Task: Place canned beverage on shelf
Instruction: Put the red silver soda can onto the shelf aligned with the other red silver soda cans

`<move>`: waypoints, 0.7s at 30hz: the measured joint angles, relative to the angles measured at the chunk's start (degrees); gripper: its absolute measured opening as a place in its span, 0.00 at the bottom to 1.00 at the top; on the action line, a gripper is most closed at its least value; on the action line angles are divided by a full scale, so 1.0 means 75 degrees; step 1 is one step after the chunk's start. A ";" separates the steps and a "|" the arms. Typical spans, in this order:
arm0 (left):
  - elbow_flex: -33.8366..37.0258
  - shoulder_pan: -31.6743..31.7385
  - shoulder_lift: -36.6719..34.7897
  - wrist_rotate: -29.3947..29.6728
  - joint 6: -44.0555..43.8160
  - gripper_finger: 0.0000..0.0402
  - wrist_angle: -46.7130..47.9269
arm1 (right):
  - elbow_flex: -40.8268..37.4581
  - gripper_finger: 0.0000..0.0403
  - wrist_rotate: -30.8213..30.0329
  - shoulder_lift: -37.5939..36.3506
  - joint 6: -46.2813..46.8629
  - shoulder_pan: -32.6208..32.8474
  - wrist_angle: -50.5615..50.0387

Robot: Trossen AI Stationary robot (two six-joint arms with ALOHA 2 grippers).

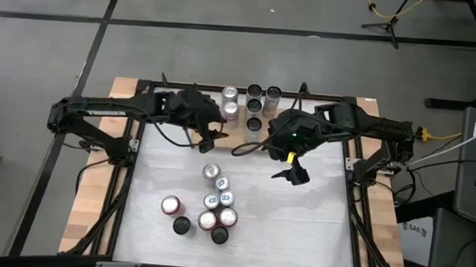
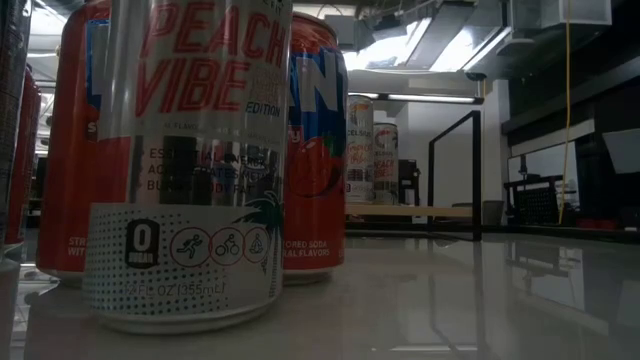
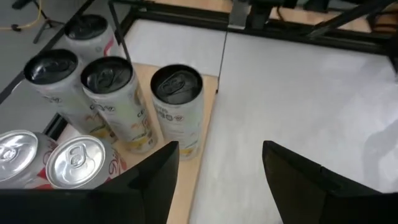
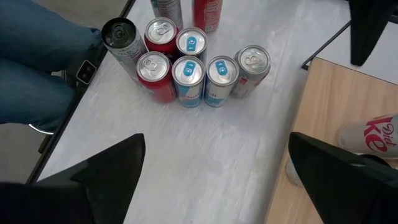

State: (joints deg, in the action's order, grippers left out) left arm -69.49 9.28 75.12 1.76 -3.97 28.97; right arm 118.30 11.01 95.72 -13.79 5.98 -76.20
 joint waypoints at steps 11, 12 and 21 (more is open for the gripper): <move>-0.0006 -0.0007 -0.0135 -0.0994 0.0183 0.74 0.0170 | 0.0000 0.97 -0.0004 0.0000 -0.0048 0.0003 -0.0023; -0.0006 -0.0037 -0.0135 -0.0993 0.0244 0.77 0.0169 | 0.0000 0.97 -0.0004 0.0000 -0.0103 0.0000 -0.0052; -0.0006 -0.0447 -0.0135 -0.0973 0.0818 0.98 0.0331 | -0.0798 0.97 0.0075 -0.1096 0.0167 0.0006 0.0001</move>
State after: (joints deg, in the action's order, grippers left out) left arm -69.54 5.93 74.11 -5.54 2.17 31.45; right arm 112.32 11.57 87.50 -12.54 6.02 -76.20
